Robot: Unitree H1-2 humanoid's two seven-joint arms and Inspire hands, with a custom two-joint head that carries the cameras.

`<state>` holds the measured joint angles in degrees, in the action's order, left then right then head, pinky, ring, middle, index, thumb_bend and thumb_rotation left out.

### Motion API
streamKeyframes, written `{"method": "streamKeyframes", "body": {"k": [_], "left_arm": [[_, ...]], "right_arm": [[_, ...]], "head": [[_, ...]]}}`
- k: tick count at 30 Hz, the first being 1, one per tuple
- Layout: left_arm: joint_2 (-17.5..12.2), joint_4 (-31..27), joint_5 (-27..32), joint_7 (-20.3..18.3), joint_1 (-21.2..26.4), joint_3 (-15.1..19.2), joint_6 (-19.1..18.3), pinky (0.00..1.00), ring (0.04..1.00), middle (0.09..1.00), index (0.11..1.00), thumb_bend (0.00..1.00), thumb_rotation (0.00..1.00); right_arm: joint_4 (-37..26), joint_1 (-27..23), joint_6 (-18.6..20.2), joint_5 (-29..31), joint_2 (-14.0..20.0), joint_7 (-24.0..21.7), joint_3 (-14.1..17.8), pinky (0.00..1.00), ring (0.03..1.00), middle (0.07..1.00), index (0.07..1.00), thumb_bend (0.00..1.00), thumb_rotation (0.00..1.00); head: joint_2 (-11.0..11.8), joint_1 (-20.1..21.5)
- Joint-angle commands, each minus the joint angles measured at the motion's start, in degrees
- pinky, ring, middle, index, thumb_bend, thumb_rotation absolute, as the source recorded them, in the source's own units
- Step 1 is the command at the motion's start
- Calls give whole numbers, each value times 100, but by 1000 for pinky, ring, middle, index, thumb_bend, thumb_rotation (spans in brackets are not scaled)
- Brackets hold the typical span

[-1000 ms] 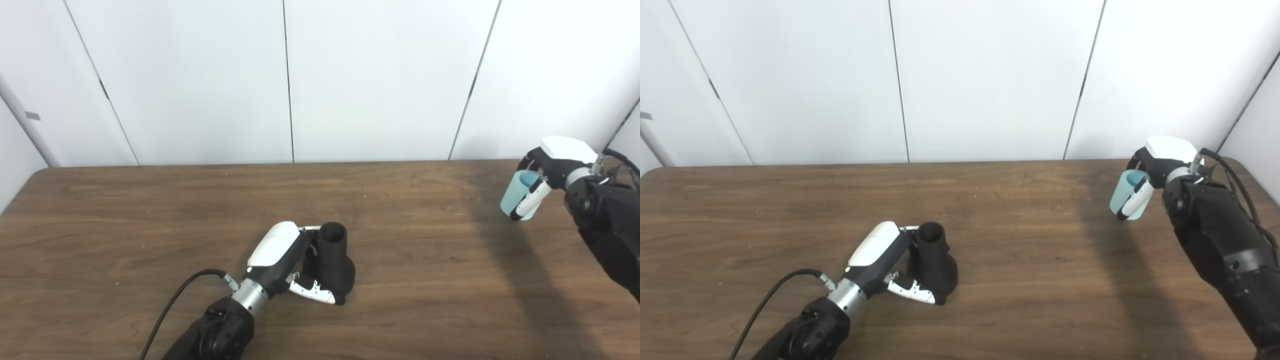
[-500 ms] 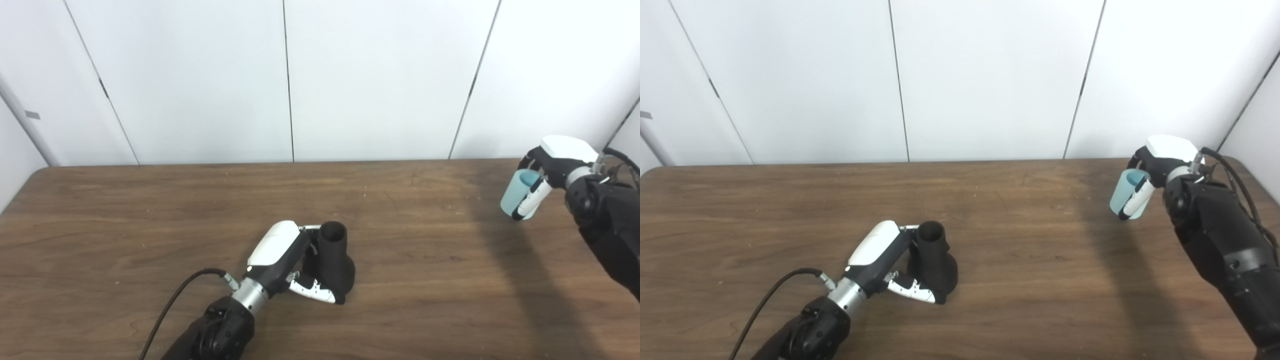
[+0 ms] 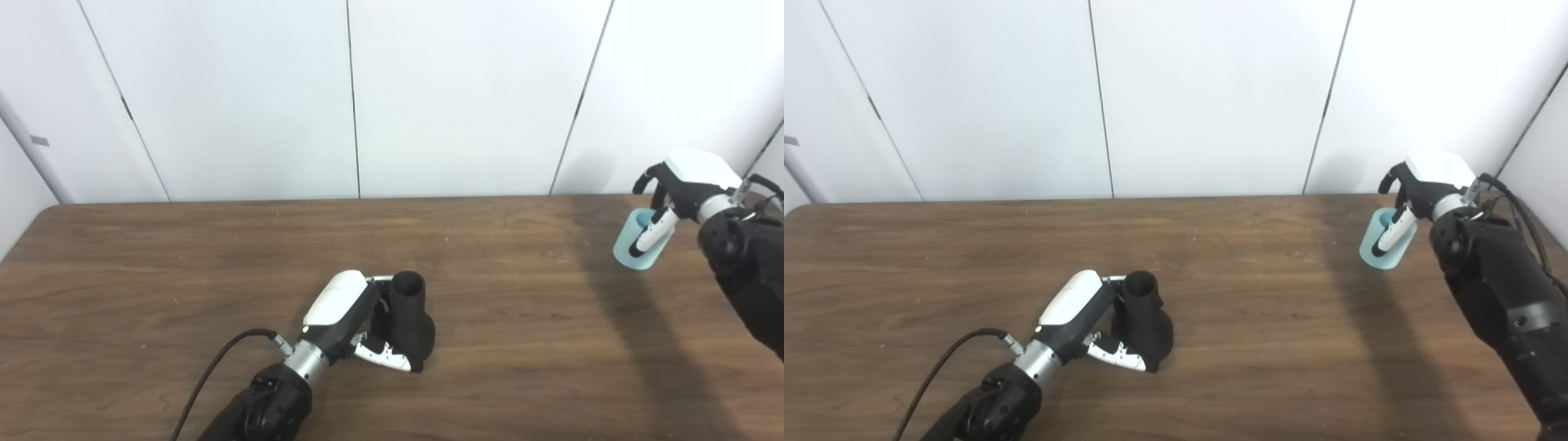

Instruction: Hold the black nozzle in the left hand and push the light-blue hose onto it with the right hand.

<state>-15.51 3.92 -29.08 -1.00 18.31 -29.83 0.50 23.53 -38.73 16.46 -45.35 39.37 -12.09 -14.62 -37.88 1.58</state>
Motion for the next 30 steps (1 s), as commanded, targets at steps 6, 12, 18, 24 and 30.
{"method": "streamKeyframes", "body": {"k": [6, 12, 18, 24, 30], "left_arm": [[-128, 507, -224, -1054, -571, -436, -761, 461, 468, 482, 485, 520, 86], [-136, 517, -224, -1052, -566, -437, -749, 462, 465, 480, 485, 520, 86], [-136, 513, -235, -1051, -567, -441, -756, 450, 462, 479, 486, 520, 86], [-146, 486, -249, -1083, -567, -455, -790, 456, 461, 478, 486, 520, 86], [-157, 442, -250, -1108, -570, -456, -817, 452, 460, 478, 486, 520, 86]], "right_arm": [[-141, -411, -129, -227, 407, 97, 3, 104, 181, 281, 489, 546, 132], [-243, -379, -126, -225, 409, 46, 34, 67, 150, 247, 481, 525, 132], [-206, -369, -108, -182, 411, -24, 48, 68, 152, 253, 482, 524, 131], [-327, -382, 65, -215, 398, -307, 25, 83, 166, 271, 482, 523, 131], [-436, -405, 70, -225, 383, -383, 56, 87, 171, 273, 482, 524, 133]], "head": [[-13, -1], [-20, 10], [-44, -1], [-48, -2], [-60, 4]]}}
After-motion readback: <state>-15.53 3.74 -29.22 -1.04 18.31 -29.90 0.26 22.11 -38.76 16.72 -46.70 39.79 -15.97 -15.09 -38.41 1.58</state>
